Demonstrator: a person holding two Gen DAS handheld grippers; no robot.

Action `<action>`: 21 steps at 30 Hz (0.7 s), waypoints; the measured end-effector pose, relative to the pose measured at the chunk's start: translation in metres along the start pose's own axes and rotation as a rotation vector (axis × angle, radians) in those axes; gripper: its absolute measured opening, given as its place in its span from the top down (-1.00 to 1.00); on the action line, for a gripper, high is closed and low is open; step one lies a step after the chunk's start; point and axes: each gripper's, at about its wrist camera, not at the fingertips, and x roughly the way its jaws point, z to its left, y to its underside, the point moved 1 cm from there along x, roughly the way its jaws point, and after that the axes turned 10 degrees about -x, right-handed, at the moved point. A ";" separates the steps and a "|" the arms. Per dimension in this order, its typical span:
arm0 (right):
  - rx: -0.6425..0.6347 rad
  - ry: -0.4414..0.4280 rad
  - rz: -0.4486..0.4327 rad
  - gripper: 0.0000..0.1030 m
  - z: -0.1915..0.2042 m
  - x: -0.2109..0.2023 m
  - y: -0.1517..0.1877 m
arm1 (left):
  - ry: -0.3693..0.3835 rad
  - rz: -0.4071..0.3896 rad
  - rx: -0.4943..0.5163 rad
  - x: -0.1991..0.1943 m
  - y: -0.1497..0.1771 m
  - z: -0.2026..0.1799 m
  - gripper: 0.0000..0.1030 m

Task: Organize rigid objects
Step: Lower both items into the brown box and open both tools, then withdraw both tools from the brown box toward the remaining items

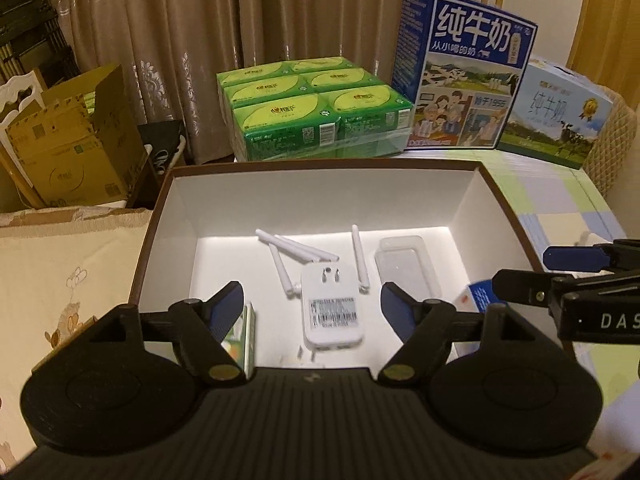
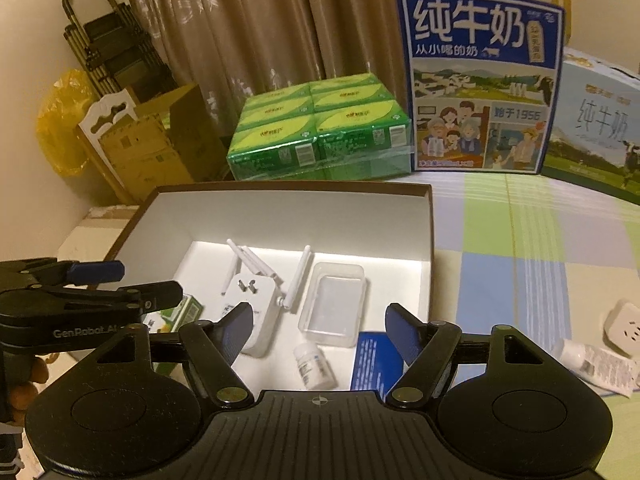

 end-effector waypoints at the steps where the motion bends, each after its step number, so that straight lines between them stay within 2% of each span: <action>1: 0.002 0.003 -0.002 -0.36 0.001 -0.004 0.002 | -0.005 0.000 -0.002 -0.004 0.003 -0.001 -0.42; 21: 0.029 0.006 -0.015 -0.37 0.008 -0.076 0.049 | 0.028 0.028 0.015 -0.055 0.056 -0.033 -0.42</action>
